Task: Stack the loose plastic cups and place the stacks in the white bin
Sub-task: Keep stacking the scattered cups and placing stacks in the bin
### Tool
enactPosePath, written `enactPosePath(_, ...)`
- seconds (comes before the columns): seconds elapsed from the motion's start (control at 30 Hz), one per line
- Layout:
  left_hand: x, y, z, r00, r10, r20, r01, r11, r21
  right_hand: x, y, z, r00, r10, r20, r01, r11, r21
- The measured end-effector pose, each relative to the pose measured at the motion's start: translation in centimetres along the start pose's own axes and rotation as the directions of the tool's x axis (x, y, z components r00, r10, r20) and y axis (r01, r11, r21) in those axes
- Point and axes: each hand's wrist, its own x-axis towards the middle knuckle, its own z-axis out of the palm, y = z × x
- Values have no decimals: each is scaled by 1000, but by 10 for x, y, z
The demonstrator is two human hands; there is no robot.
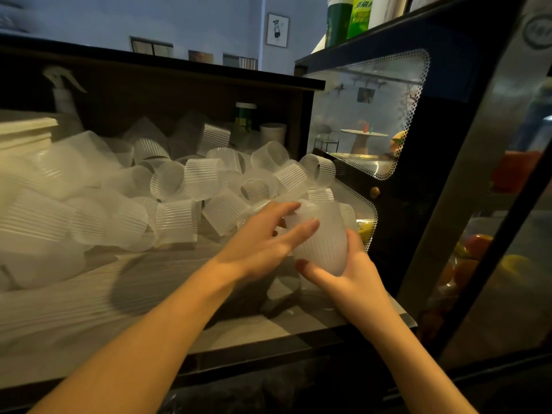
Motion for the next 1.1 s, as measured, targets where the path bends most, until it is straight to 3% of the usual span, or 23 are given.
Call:
enactPosePath(0.13,-2,-5,0,994,25,102,-27,999,18,-2,2,-2,1000,3,-12,-2,999,42)
enactPosePath(0.27,6,-13,-7,969,159,-186,-136,982,132,-4,4,-3,997,18,-79,-7,991,130)
enactPosePath(0.33,10,-21,-14,917,210,-339,-102,945,310,-4,6,-4,994,47,-99,-30,986,164)
enactPosePath(0.43,15,-32,-20,893,204,-402,3,889,457,-3,6,-1,995,55,-87,-45,993,113)
enactPosePath(0.5,22,-35,-19,906,214,-366,39,817,575,-3,6,1,996,47,-80,-41,997,71)
enactPosePath(0.63,34,-36,-15,949,179,-259,134,514,847,-2,7,-2,991,67,-117,-52,990,129)
enactPosePath(0.73,32,-38,-12,967,167,-193,102,443,891,-2,6,-2,989,82,-126,-61,985,163)
enactPosePath(0.8,30,-40,-13,962,199,-186,63,502,862,-2,7,-2,988,84,-127,-61,983,175)
enactPosePath(0.87,26,-41,-16,948,187,-258,58,695,717,-2,7,-2,988,86,-128,-61,980,188)
enactPosePath(0.93,22,-40,-21,943,54,-330,82,919,386,-2,7,-2,988,80,-130,-55,981,185)
enactPosePath(0.97,19,-39,-23,941,-17,-337,93,973,209,-2,8,-2,989,77,-128,-54,982,180)
enactPosePath(1.03,15,-34,-26,938,-61,-341,89,994,66,-2,9,-1,990,77,-116,-57,984,169)
enactPosePath(1.1,12,-29,-28,938,-46,-343,78,994,80,-2,9,-1,992,79,-99,-63,985,158)
